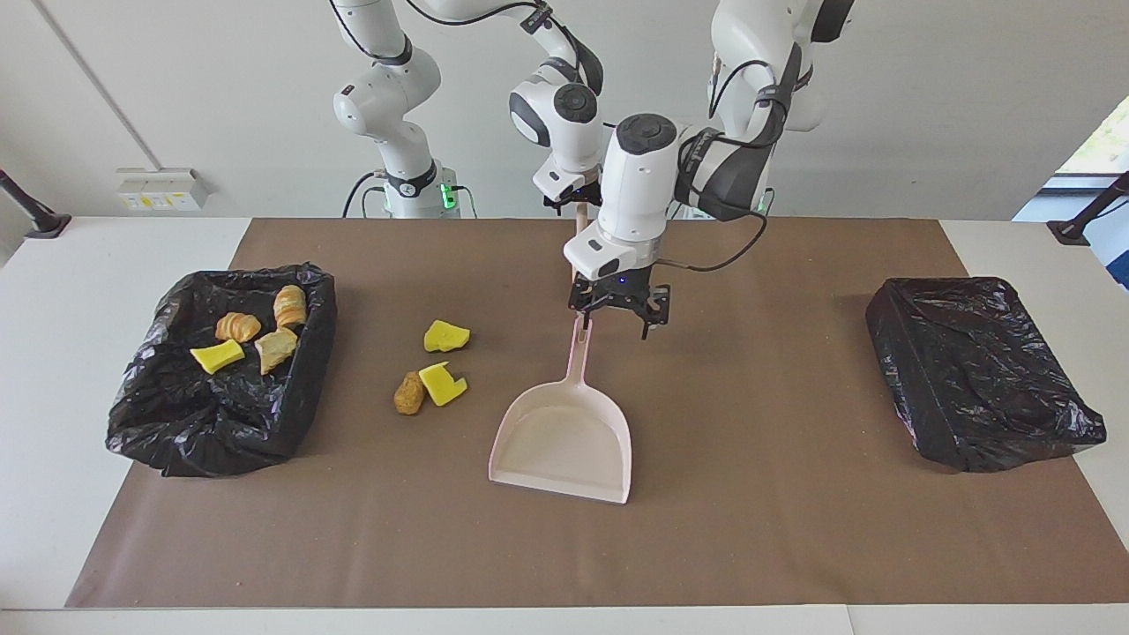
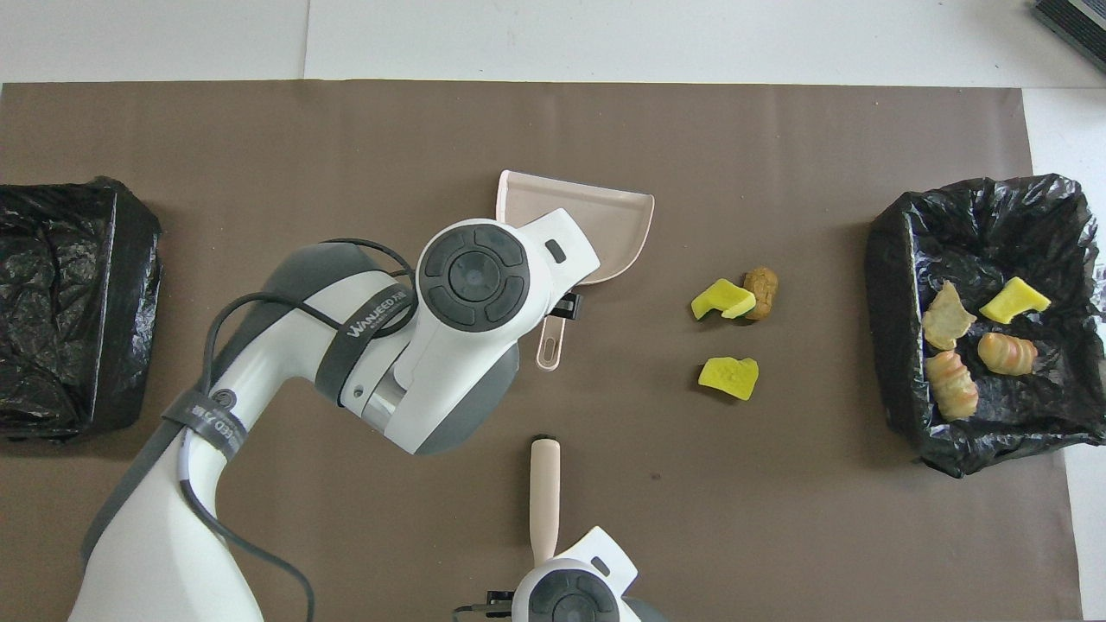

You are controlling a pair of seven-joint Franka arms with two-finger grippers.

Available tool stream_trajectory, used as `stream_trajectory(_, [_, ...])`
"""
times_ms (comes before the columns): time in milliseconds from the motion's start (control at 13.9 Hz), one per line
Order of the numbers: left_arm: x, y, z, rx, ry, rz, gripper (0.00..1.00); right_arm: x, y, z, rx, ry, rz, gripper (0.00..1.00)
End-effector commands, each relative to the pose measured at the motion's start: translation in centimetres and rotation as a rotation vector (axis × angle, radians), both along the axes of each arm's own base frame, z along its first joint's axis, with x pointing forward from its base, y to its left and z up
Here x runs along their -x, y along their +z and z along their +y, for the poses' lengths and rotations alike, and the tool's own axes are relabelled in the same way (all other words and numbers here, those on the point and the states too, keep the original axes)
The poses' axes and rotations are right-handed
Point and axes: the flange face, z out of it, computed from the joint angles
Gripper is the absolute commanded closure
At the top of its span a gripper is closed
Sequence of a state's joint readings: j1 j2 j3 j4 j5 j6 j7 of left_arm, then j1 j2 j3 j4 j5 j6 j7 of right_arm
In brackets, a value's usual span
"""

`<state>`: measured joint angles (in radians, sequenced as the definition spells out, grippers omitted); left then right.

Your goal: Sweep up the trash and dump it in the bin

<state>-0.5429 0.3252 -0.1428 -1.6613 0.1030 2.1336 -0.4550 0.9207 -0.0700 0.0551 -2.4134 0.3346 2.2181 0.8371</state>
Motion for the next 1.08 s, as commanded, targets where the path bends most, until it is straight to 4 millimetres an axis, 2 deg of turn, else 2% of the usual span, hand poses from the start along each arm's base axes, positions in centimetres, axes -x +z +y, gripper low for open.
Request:
stream_trajectory(0, [-0.4, -2.4, -1.5, 0.009, 0.036, -0.023, 0.0, -0.1, 0.0, 0.1, -0.013, -0.014, -0.011, 0.62])
stream_trajectory(72, [-0.1, -5.1, -2.7, 0.001, 0.047, -0.004, 0.0, -0.2, -0.1, 0.3, -0.012, -0.013, -0.011, 0.8])
stream_trajectory(144, [0.7, -6.9, -4.0, -0.005, 0.044, 0.0, 0.0, -0.3, -0.1, 0.4, -0.014, -0.013, -0.014, 1.0])
stream_trajectory(504, [1.8, -7.4, -4.6, -0.022, 0.042, 0.018, 0.0, -1.1, 0.0, 0.1, 0.003, -0.012, -0.03, 1.0])
stream_trajectory(576, [1.7, -7.4, -4.5, -0.023, 0.043, 0.018, 0.05, -1.4, 0.5, -0.1, 0.003, -0.014, -0.034, 1.0])
stream_trajectory(720, [2.0, -8.0, -4.3, -0.033, 0.043, 0.029, 0.55, -2.6, 1.7, -1.6, 0.017, -0.014, -0.046, 1.0])
stream_trajectory(792, [2.1, -8.1, -4.2, -0.035, 0.043, 0.031, 0.69, -3.1, 2.2, -2.4, 0.037, -0.004, -0.052, 1.0])
stream_trajectory(936, [1.9, -7.9, -4.1, -0.037, 0.045, 0.03, 0.85, -4.0, 3.2, -4.1, 0.069, 0.012, -0.056, 1.0])
stream_trajectory(1008, [1.4, -7.5, -3.7, -0.027, 0.046, 0.021, 1.0, -4.6, 3.8, -5.1, 0.073, 0.016, -0.055, 1.0])
